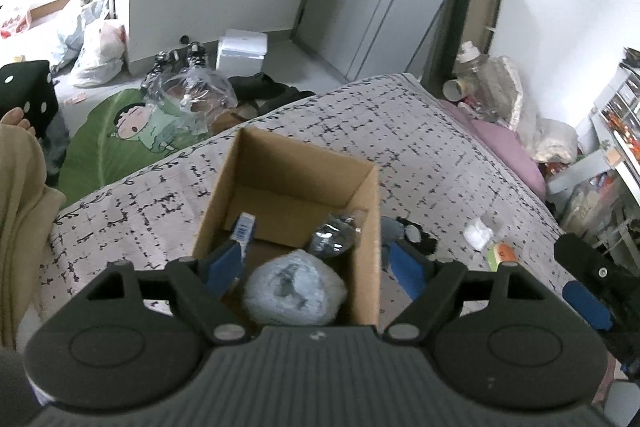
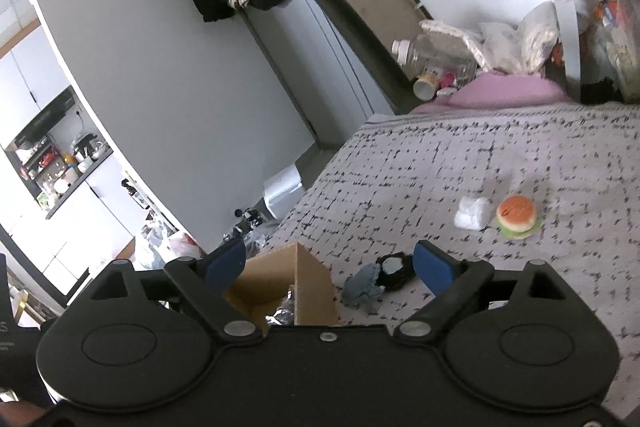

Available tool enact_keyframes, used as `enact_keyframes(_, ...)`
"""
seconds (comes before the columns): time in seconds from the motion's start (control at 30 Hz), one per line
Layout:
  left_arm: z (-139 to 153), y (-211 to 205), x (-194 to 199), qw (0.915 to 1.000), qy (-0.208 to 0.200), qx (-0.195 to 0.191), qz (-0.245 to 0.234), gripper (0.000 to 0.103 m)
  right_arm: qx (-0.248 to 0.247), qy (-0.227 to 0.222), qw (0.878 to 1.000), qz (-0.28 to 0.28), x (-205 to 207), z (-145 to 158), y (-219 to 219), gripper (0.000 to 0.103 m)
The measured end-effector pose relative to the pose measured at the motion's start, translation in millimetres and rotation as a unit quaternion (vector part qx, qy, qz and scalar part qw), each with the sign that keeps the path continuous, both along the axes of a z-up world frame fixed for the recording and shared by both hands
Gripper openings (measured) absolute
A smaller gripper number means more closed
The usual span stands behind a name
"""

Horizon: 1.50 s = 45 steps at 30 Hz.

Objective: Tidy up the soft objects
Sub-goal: 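Withdraw both tools from the box toward the white tissue and burger toy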

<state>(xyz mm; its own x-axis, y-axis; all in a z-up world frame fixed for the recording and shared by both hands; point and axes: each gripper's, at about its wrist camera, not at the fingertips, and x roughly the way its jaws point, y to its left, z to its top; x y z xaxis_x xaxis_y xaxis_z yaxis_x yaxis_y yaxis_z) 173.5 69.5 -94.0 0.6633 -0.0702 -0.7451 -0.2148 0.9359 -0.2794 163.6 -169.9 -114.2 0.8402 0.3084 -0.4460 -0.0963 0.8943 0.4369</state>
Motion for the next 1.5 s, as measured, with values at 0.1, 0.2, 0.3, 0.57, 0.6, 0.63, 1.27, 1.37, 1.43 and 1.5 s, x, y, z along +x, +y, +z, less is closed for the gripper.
enact_keyframes(0.1,6,-11,-4,0.9999,-0.004,-0.001,-0.01,0.081,-0.007,-0.004,1.0,-0.006,-4,4,-9,0.091)
enact_keyframes(0.2,11,-20,-8,0.9998,-0.011,0.003,-0.018,0.08,-0.006,-0.005,1.0,-0.015,-7,5,-20,0.091)
enact_keyframes(0.3,17,-32,-12,0.9994,-0.017,0.022,-0.022,0.08,-0.013,-0.002,1.0,-0.026,-8,6,-30,0.097)
enact_keyframes(0.57,28,-61,-16,0.9981,-0.031,0.035,-0.04,0.08,-0.033,-0.011,0.998,-0.057,-16,7,-57,0.101)
enact_keyframes(0.6,29,-64,-16,0.998,-0.033,0.035,-0.041,0.08,-0.031,-0.01,0.998,-0.058,-16,6,-62,0.101)
enact_keyframes(0.63,30,-67,-17,0.9977,-0.034,0.039,-0.043,0.08,-0.029,-0.009,0.998,-0.058,-17,5,-66,0.101)
enact_keyframes(1.27,28,-120,-9,0.9954,-0.03,0.058,-0.07,0.08,0.009,-0.017,0.998,-0.062,-18,-5,-115,0.101)
enact_keyframes(1.37,28,-127,-7,0.9945,-0.034,0.065,-0.075,0.08,0.02,-0.016,0.998,-0.064,-16,-7,-121,0.101)
enact_keyframes(1.43,27,-130,-5,0.9943,-0.035,0.063,-0.079,0.08,0.025,-0.014,0.997,-0.065,-14,-8,-125,0.101)
enact_keyframes(1.5,25,-134,-3,0.9941,-0.033,0.066,-0.079,0.08,0.028,-0.01,0.997,-0.067,-12,-10,-128,0.101)
